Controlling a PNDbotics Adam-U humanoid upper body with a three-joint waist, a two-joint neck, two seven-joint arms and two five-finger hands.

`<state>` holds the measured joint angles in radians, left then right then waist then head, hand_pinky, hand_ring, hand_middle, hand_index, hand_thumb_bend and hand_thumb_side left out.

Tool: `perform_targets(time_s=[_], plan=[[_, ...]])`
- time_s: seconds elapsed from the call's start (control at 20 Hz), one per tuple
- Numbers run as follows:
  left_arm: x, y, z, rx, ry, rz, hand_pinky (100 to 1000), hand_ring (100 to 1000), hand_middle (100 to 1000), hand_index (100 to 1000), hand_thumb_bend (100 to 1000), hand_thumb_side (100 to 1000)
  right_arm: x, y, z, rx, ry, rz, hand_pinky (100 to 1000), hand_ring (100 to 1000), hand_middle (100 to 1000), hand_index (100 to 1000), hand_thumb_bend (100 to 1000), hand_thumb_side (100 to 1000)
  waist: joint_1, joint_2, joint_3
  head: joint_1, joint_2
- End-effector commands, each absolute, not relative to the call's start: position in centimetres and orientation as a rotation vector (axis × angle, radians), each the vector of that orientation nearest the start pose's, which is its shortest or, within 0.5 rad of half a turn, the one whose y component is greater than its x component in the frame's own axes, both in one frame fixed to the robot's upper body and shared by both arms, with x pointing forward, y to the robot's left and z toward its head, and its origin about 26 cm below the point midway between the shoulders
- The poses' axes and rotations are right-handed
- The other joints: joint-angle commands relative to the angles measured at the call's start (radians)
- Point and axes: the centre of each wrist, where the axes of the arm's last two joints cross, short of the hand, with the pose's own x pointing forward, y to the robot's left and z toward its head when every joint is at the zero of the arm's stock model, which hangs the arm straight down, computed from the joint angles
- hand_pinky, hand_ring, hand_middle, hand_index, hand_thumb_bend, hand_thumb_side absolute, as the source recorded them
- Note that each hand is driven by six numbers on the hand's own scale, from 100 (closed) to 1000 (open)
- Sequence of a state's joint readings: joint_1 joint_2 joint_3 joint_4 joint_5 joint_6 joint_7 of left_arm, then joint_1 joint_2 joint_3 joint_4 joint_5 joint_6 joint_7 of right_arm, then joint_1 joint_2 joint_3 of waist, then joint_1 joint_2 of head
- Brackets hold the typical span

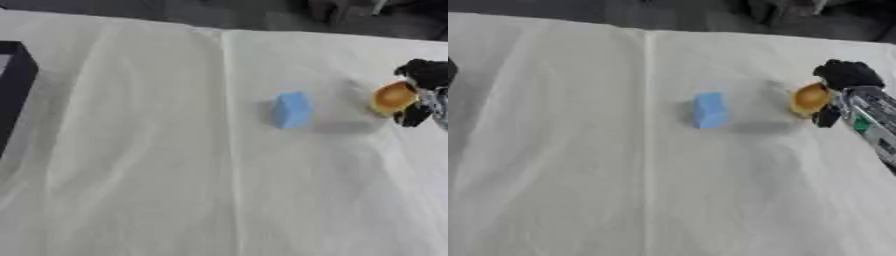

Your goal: Pick up the objects with one hand, pass them to the other hand, and then place them into the box on the other side of the table.

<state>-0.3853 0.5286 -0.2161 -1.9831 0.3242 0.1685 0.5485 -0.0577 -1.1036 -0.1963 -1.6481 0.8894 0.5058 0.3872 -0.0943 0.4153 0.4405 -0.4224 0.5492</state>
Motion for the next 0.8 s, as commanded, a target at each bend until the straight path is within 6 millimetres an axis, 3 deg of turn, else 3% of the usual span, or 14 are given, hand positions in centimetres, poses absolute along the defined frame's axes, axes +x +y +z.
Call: perform_targets(time_s=[0.05, 0.55, 0.8], plan=[[30.06, 23.71, 21.83, 0.177, -2.131, 0.005, 965, 521, 702, 856, 492, 797, 27.58, -47.95, 25.56, -1.637, -0.592, 0.889, 1000, 956, 938, 910, 396, 100, 0.003, -0.012, 0.003, -0.006, -0.021], [30.02, 23.8, 21.62, 0.186, -2.12, 0.026, 981, 518, 698, 855, 486, 800, 27.7, -47.88, 25.05, -1.59, -0.581, 0.915, 1000, 946, 918, 902, 347, 100, -0.001, 0.002, 0.012, -0.016, -0.029], [30.01, 23.82, 21.55, 0.191, -2.116, 0.036, 981, 516, 693, 853, 490, 798, 27.71, -47.82, 24.71, -1.564, -0.588, 0.912, 1000, 902, 828, 840, 309, 100, -0.004, 0.005, 0.016, -0.02, -0.03]])
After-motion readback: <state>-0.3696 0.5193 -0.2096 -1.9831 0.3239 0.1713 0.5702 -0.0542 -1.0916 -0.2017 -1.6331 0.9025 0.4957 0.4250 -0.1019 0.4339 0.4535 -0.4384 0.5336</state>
